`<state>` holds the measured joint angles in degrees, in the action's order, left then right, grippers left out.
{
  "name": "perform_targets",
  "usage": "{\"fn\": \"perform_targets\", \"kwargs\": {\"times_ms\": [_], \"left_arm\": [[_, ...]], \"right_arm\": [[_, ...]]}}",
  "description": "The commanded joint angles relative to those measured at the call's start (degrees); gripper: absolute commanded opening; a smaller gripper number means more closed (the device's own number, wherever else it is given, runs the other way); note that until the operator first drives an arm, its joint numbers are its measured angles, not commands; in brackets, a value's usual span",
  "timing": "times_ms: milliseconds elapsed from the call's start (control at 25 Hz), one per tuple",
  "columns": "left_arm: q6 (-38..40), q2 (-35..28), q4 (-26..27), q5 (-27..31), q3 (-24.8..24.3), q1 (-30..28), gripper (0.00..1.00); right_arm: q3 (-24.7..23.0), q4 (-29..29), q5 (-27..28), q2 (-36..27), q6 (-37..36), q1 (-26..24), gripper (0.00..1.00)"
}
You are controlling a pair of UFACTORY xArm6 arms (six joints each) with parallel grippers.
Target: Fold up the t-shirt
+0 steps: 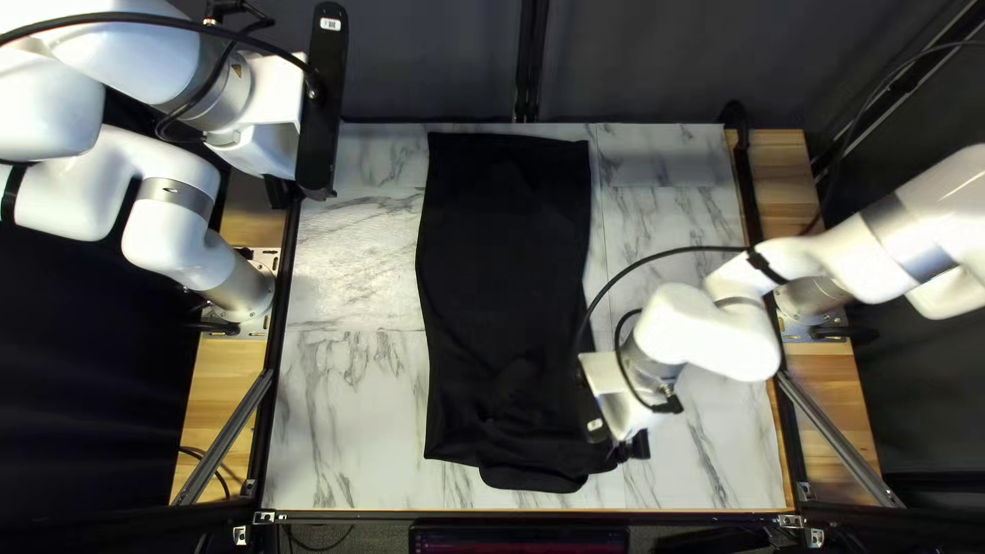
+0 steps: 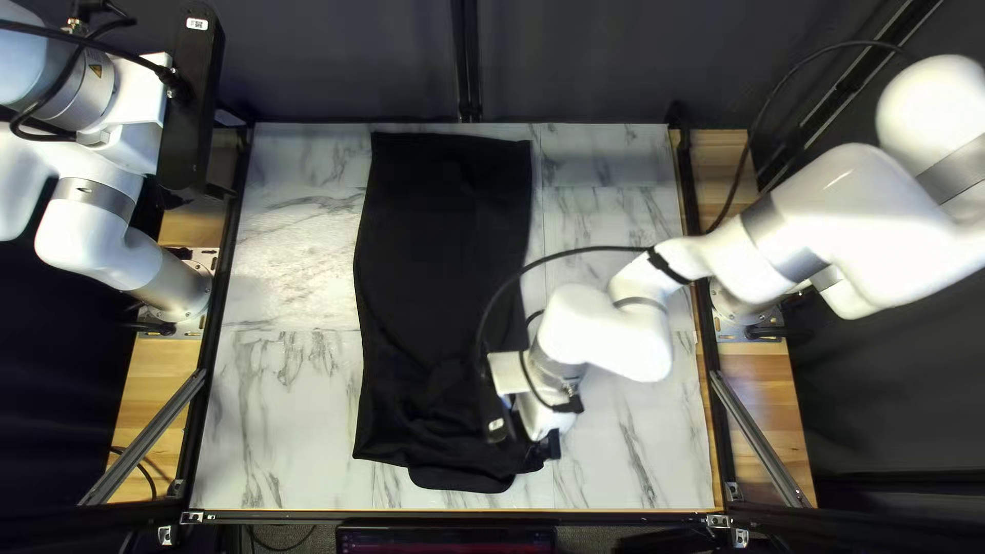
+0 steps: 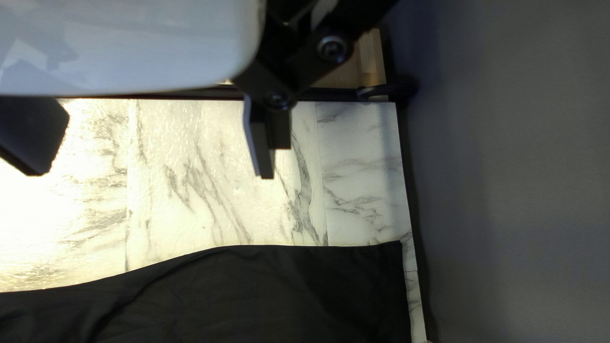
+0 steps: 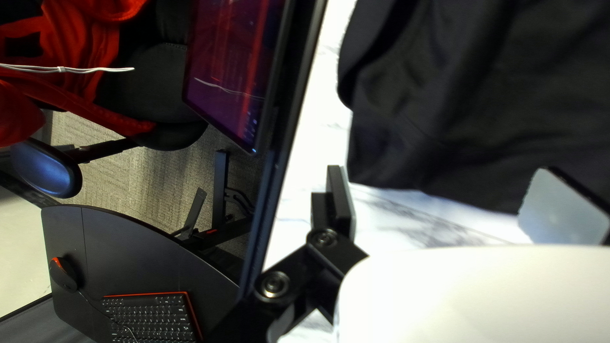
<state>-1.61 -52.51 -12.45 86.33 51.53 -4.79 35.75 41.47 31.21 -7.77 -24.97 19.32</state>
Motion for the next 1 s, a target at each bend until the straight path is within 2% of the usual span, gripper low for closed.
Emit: {"fn": "perform_targets", "kwargs": {"times_ms": [40, 400, 480, 560, 720, 880, 1000], "left_arm": [[0.00, 0.00, 0.00, 0.00, 0.00, 0.00, 1.00], [0.00, 0.00, 0.00, 0.00, 0.00, 0.00, 1.00], [0.00, 0.00, 0.00, 0.00, 0.00, 0.00, 1.00], [0.00, 0.00, 0.00, 0.00, 0.00, 0.00, 1.00], [0.00, 0.00, 0.00, 0.00, 0.00, 0.00, 1.00], [0.00, 0.00, 0.00, 0.00, 0.00, 0.00, 1.00], [0.00, 0.00, 0.00, 0.00, 0.00, 0.00, 1.00]], "right_arm": [[0.60, -7.64, 8.24, -4.68, 0.92, -8.61, 1.00], [0.60, -7.64, 8.24, -4.68, 0.92, -8.61, 1.00], [-1.22, -5.80, 6.29, -6.64, -1.69, -7.16, 1.00], [-1.13, -6.71, 7.27, -8.58, -3.65, -7.90, 1.00], [2.90, -11.06, 12.46, -7.68, -8.30, -13.10, 1.00], [7.94, -16.18, 19.71, -5.06, -15.69, -22.61, 1.00], [10.66, -19.27, 23.96, -3.28, -19.39, -27.84, 1.00]]}}
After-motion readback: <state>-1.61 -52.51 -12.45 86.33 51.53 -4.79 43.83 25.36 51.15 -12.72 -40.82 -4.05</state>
